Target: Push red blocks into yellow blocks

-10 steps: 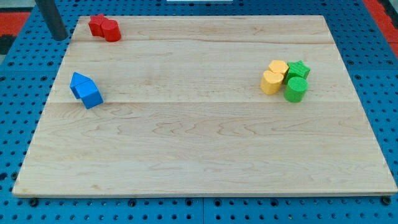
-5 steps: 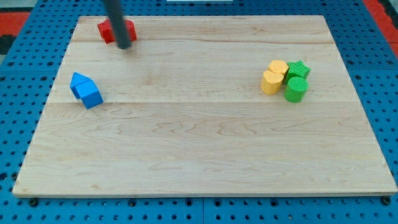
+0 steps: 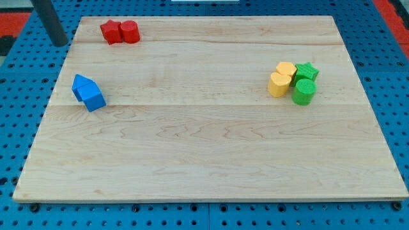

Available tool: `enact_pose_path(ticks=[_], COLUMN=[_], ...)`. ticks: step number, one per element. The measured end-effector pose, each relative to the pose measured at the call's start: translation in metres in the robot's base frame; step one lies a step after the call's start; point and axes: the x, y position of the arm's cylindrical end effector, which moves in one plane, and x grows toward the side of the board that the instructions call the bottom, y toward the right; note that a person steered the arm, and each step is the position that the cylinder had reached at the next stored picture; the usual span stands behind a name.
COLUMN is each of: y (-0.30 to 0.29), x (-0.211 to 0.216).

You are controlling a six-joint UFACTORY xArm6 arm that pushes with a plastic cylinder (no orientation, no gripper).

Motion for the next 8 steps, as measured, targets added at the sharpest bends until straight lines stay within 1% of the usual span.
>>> enact_pose_path(ticks=[1,2,3,4,5,6,7,8], y=[0.000,0.000,0.000,0.024,0.071,0.091,0.114,0.181], x=[-0.025,-0.025,-0.036,-0.068,-0.050,-0.046,-0.031,-0.026])
